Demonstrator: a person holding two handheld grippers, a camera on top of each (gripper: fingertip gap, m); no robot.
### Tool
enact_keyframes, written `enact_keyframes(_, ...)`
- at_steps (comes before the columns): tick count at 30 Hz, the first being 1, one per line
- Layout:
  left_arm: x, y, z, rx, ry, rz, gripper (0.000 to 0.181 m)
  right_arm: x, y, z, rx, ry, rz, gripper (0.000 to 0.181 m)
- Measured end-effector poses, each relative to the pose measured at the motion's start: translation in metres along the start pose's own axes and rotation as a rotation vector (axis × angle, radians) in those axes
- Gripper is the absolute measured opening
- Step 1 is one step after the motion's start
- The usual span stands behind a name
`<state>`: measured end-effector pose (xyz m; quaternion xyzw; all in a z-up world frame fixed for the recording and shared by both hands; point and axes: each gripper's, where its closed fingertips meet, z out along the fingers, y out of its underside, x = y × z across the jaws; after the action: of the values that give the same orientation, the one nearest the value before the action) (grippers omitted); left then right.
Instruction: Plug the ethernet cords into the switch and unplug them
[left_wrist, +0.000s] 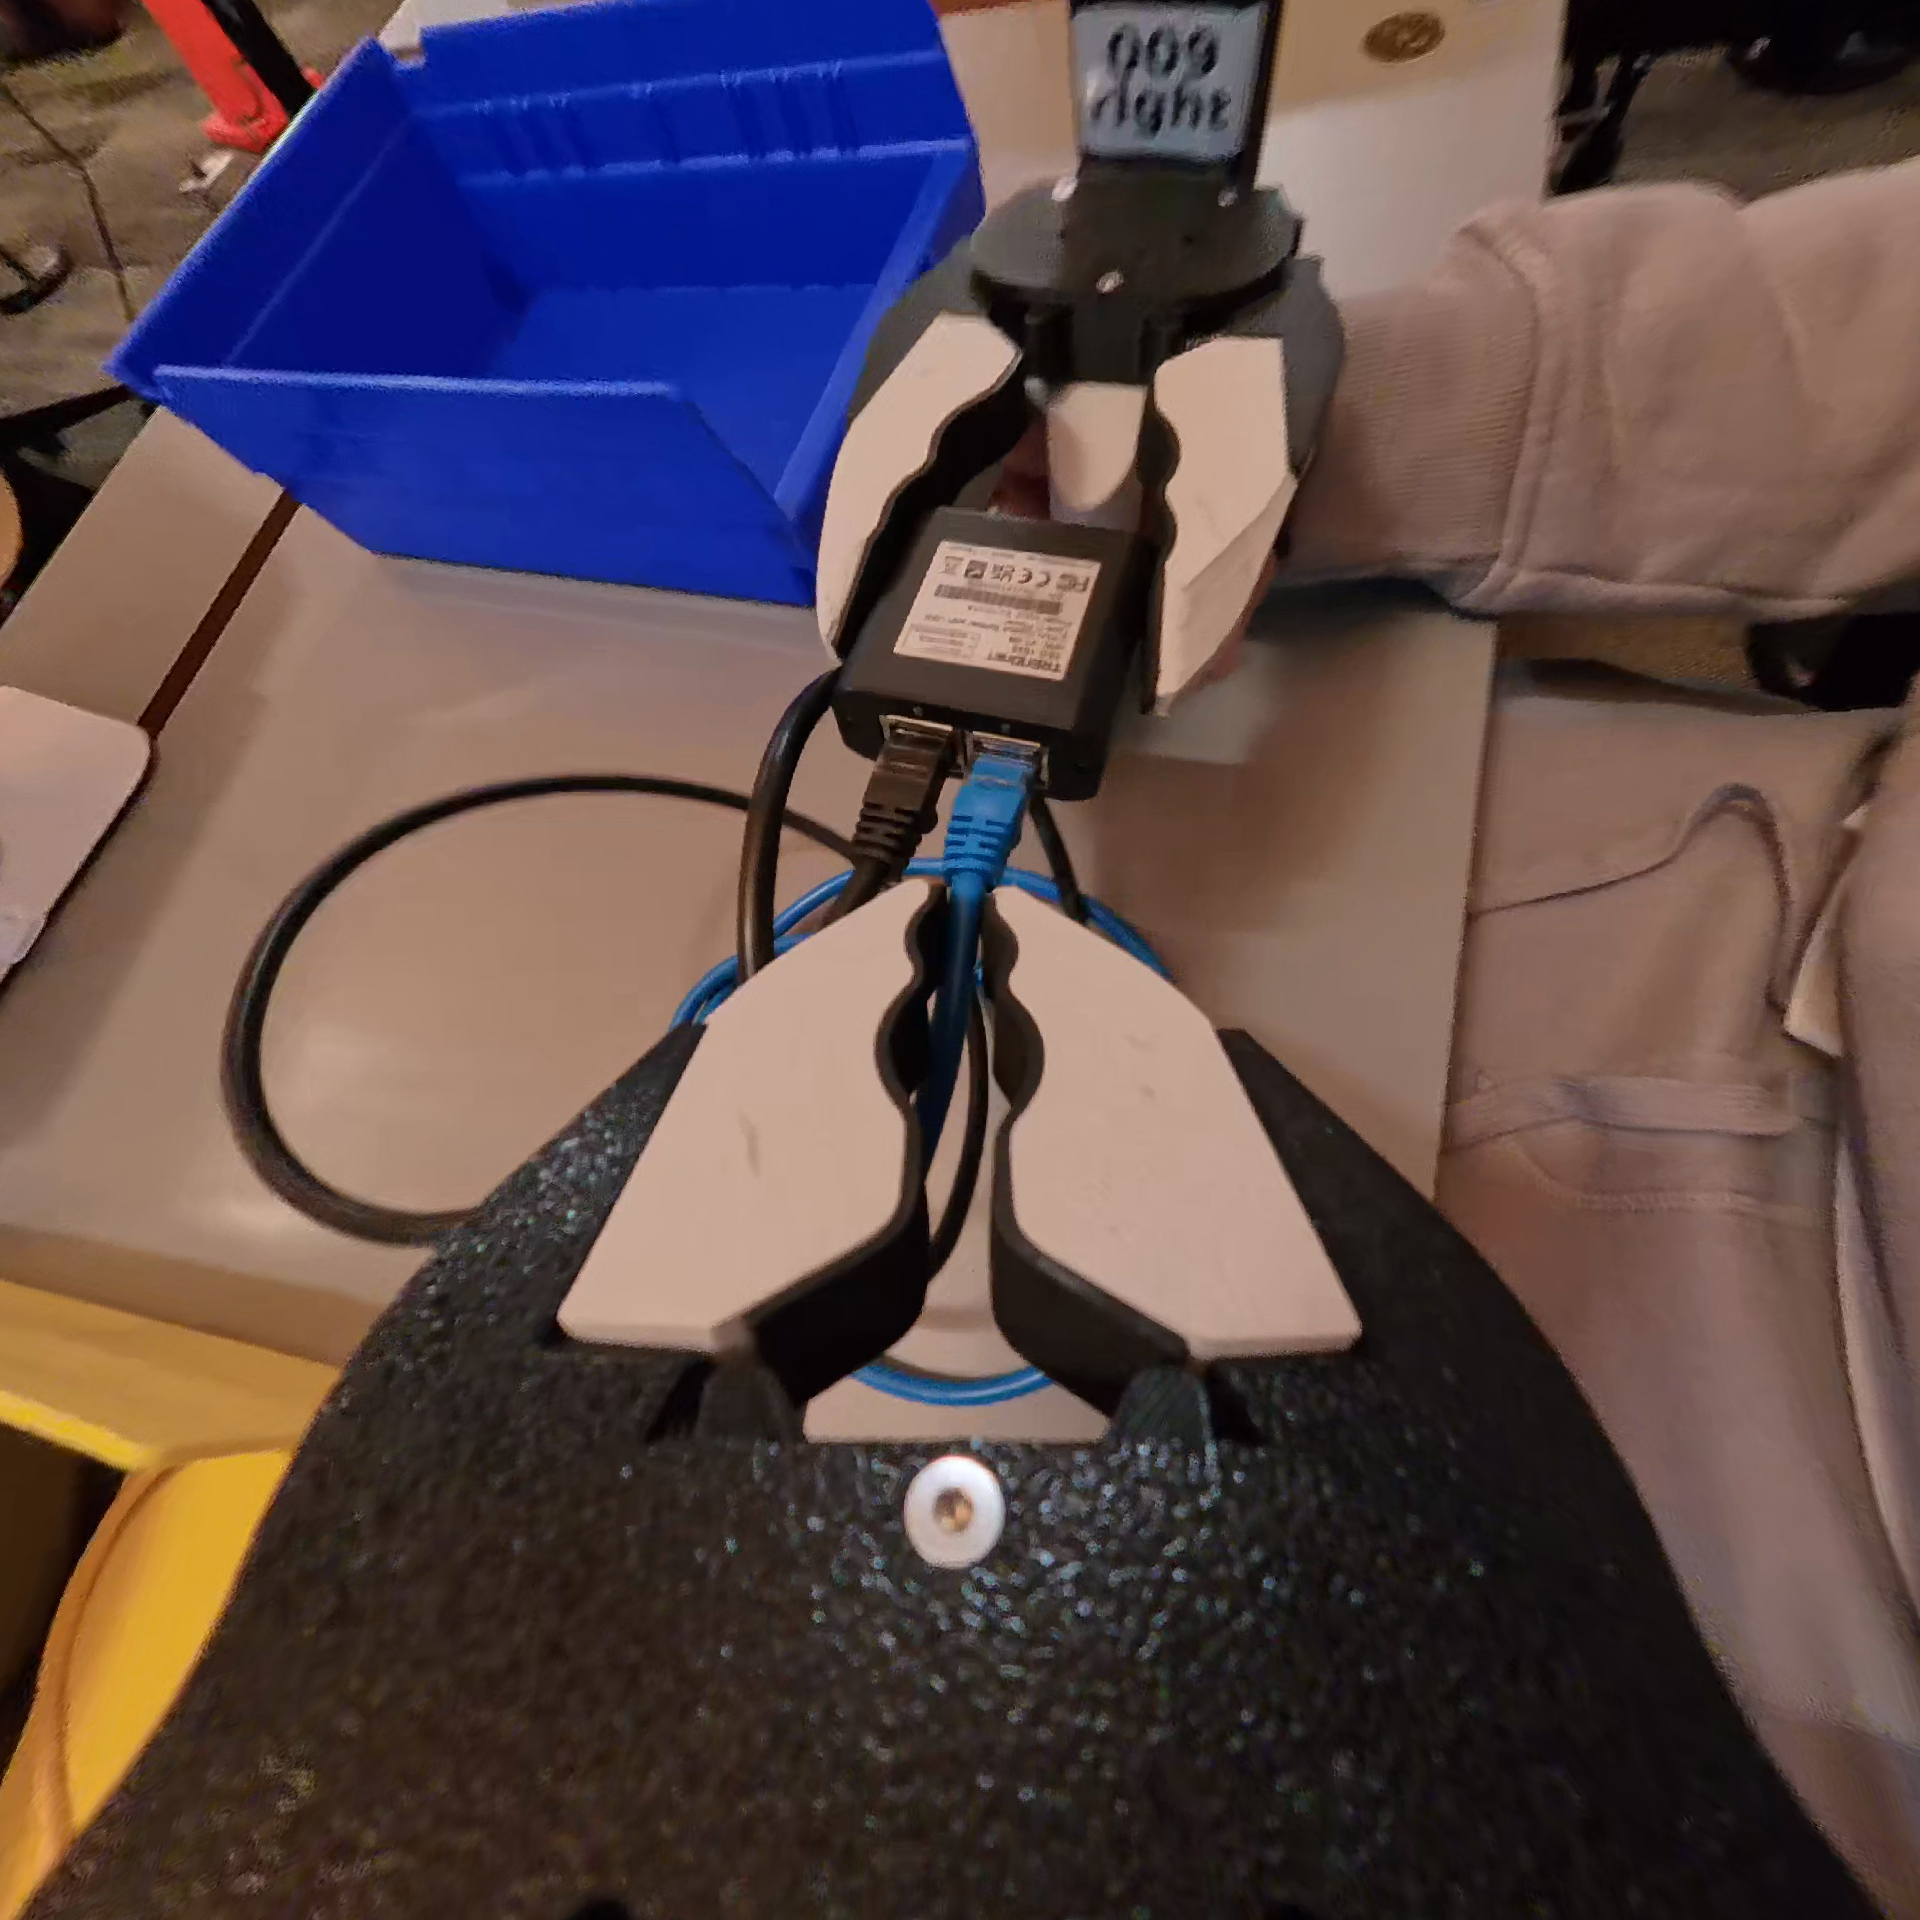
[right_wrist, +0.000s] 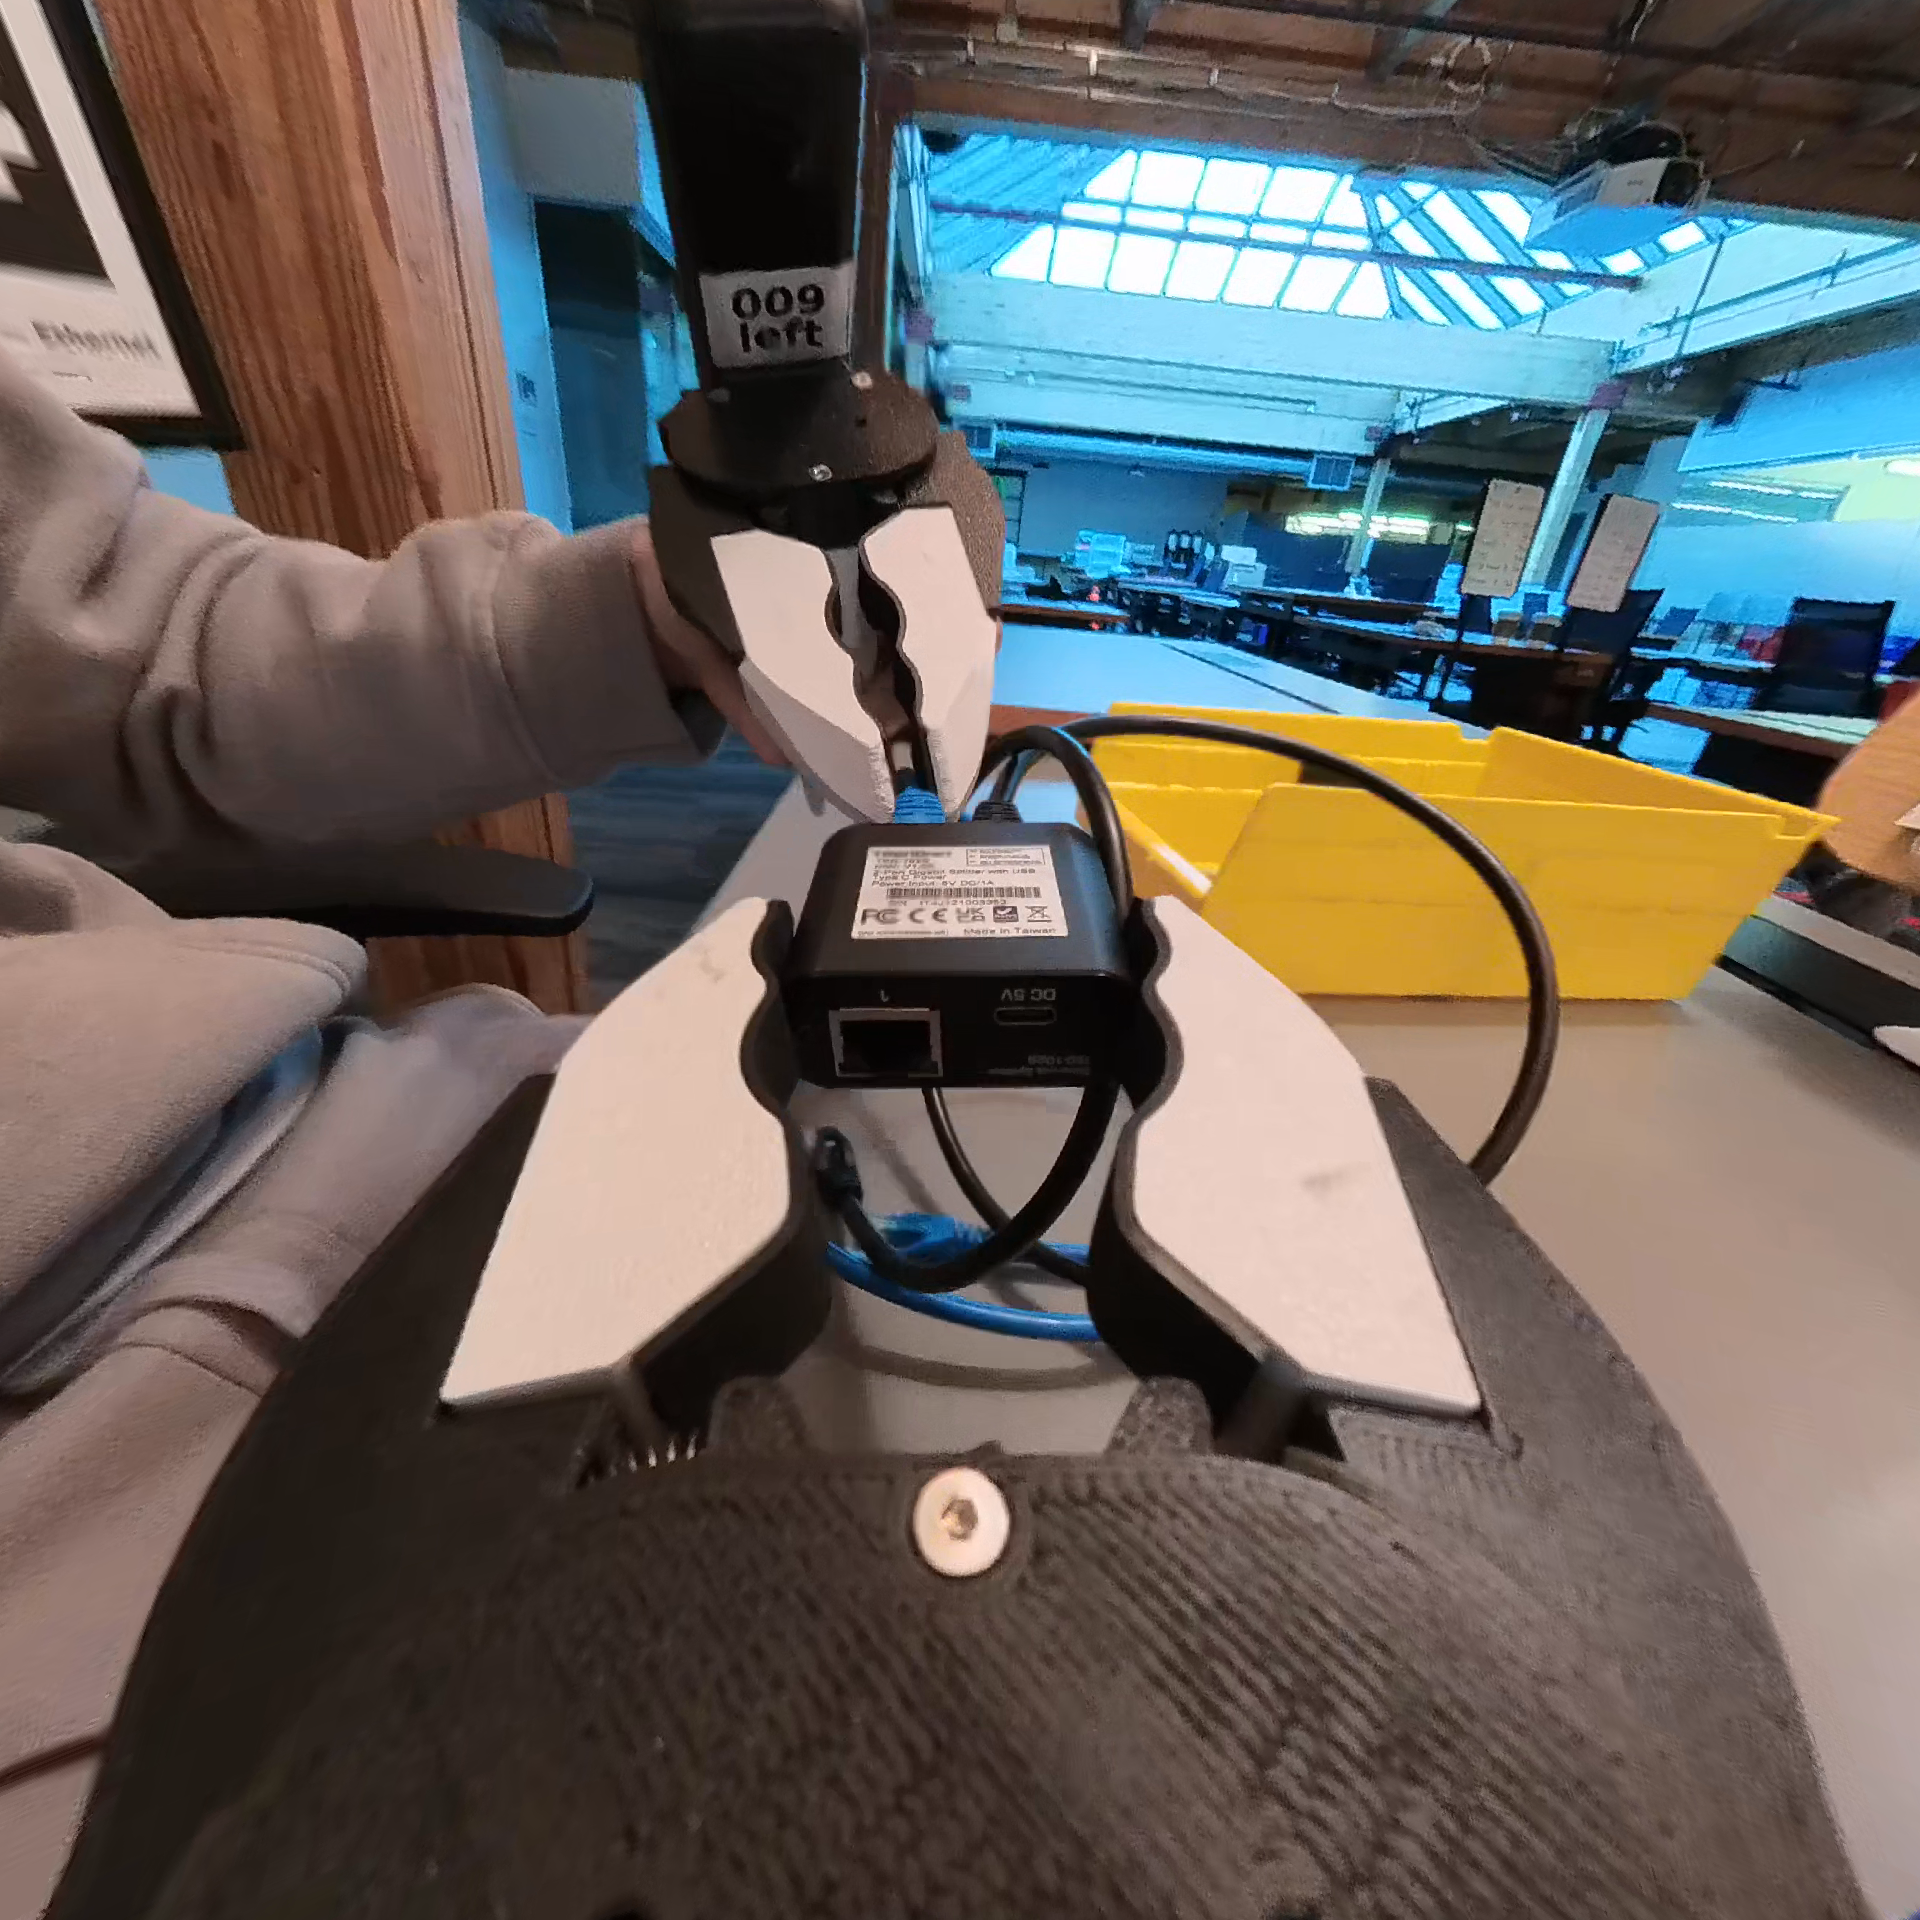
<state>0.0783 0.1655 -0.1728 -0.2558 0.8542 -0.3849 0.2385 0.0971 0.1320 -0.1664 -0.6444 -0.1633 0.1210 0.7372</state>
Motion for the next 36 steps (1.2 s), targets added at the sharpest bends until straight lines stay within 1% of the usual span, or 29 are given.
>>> enact_keyframes(2, -0.009, 0.002, 0.000, -0.003, -0.082, -0.008, 0.009, 0.005, 0.002, 0.001, -0.017, 0.036, -0.022, 0.062)
enact_keyframes(4, -0.026, -0.014, -0.013, 0.120, -0.232, -0.107, 0.020, 0.017, 0.000, -0.001, 0.002, 0.124, -0.035, 0.062)
enact_keyframes(5, -0.038, -0.021, -0.024, 0.200, -0.326, -0.212, 0.020, 0.024, -0.002, -0.004, 0.019, 0.169, -0.036, 0.062)
enact_keyframes(6, -0.046, -0.024, -0.033, 0.286, -0.398, -0.354, 0.020, 0.032, -0.005, -0.008, 0.043, 0.231, -0.037, 0.062)
enact_keyframes(7, -0.048, -0.022, -0.036, 0.368, -0.418, -0.516, 0.022, 0.038, -0.009, -0.011, 0.068, 0.274, -0.033, 0.062)
enact_keyframes(8, -0.043, -0.018, -0.031, 0.438, -0.375, -0.671, 0.029, 0.042, -0.012, -0.013, 0.086, 0.304, -0.035, 0.062)
enact_keyframes(9, -0.037, -0.014, -0.022, 0.481, -0.296, -0.819, 0.034, 0.047, -0.014, -0.014, 0.097, 0.351, -0.045, 0.062)
enact_keyframes(10, -0.030, -0.012, -0.011, 0.530, -0.190, -0.951, 0.039, 0.049, -0.016, -0.013, 0.104, 0.377, -0.054, 0.062)
enact_keyframes(12, -0.022, -0.013, 0.007, 0.631, 0.004, -1.178, 0.045, 0.048, -0.015, -0.007, 0.094, 0.400, -0.073, 0.062)
enact_keyframes(14, -0.021, -0.023, 0.015, 0.753, 0.173, -1.327, 0.042, 0.043, -0.013, 0.003, 0.067, 0.392, -0.100, 0.062)
enact_keyframes(15, -0.018, -0.026, 0.020, 0.763, 0.222, -1.358, 0.042, 0.041, -0.011, 0.007, 0.050, 0.390, -0.118, 0.062)
enact_keyframes(17, -0.010, -0.032, 0.031, 0.730, 0.279, -1.358, 0.040, 0.035, -0.007, 0.016, 0.009, 0.374, -0.158, 0.062)
enact_keyframes(19, -0.010, -0.032, 0.035, 0.708, 0.262, -1.372, 0.028, 0.028, -0.003, 0.026, -0.027, 0.347, -0.194, 0.061)
enact_keyframes(21, -0.011, -0.029, 0.034, 0.693, 0.264, -1.337, 0.025, 0.027, -0.003, 0.028, -0.018, 0.333, -0.186, 0.061)
enact_keyframes(23, -0.005, -0.021, 0.034, 0.603, 0.297, -1.306, 0.024, 0.017, 0.004, 0.026, -0.064, 0.221, -0.183, 0.063)
enact_keyframes(25, -0.002, -0.008, 0.033, 0.503, 0.289, -1.256, 0.024, 0.009, 0.004, 0.018, -0.130, 0.159, -0.240, 0.059)
enact_keyframes(28, 0.002, 0.001, 0.026, 0.403, 0.364, -1.225, 0.023, -0.003, -0.012, 0.010, -0.151, 0.094, -0.283, 0.058)
enact_keyframes(29, 0.006, 0.001, 0.025, 0.371, 0.414, -1.205, 0.023, -0.006, -0.016, 0.011, -0.152, 0.082, -0.298, 0.057)
enact_keyframes(32, 0.023, -0.003, 0.020, 0.285, 0.520, -1.122, 0.024, -0.012, -0.015, 0.023, -0.170, 0.070, -0.341, 0.063)
enact_keyframes(34, 0.034, -0.004, 0.019, 0.230, 0.575, -1.059, 0.024, -0.023, -0.014, 0.032, -0.152, 0.014, -0.339, 0.058)
enact_keyframes(36, 0.038, -0.006, 0.018, 0.222, 0.619, -1.050, 0.024, -0.027, -0.015, 0.035, -0.143, 0.003, -0.355, 0.053)
